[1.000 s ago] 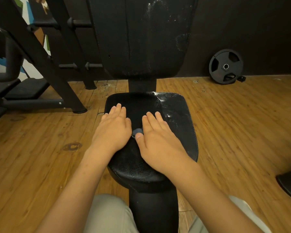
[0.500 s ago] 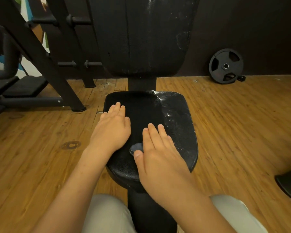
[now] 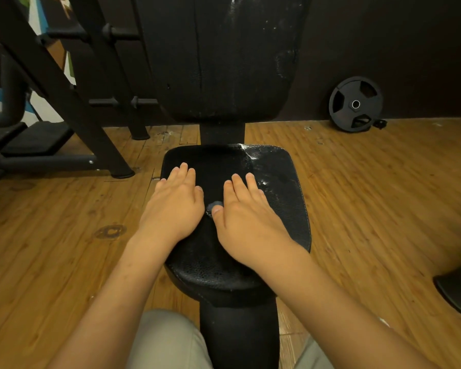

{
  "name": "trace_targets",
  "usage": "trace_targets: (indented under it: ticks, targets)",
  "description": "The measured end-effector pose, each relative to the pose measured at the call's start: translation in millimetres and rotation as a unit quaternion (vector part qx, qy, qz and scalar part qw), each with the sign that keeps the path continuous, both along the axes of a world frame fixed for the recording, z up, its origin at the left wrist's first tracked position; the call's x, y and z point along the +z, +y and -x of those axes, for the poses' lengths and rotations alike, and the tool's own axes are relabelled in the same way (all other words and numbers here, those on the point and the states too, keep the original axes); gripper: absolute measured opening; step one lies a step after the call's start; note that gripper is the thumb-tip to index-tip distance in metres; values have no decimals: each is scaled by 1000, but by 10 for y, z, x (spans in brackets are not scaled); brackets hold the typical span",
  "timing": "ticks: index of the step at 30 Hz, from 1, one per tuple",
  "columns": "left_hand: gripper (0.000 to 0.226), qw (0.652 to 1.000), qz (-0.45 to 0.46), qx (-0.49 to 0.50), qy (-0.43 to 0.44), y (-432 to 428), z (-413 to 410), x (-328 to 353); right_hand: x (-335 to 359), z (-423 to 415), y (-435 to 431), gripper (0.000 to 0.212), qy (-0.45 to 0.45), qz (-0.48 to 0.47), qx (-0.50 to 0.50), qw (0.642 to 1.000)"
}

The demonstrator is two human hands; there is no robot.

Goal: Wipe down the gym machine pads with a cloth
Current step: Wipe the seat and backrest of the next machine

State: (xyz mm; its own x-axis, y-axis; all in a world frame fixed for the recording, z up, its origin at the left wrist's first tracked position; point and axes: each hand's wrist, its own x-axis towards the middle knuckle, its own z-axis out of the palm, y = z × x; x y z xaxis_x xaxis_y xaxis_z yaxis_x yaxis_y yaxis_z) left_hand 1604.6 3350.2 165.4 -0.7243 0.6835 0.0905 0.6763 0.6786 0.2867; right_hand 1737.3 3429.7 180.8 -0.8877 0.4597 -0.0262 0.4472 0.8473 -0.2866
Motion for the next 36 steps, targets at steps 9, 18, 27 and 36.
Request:
trace_targets:
  ticks: [9, 18, 27, 36]
  targets:
    - [58, 1000, 10, -3, 5, 1, 5, -2, 28, 639, 497, 63, -7, -1, -28, 1000]
    - [59, 1000, 23, 0, 5, 18, -4, 24, 116, 1147, 886, 62, -12, -14, -66, 998]
    - [58, 1000, 17, 5, 4, 15, -11, 18, -10, 899, 828, 64, -10, -7, -35, 999]
    - [58, 1000, 22, 0, 2, 9, -7, 31, 33, 1280, 1024, 62, 4, -22, -84, 996]
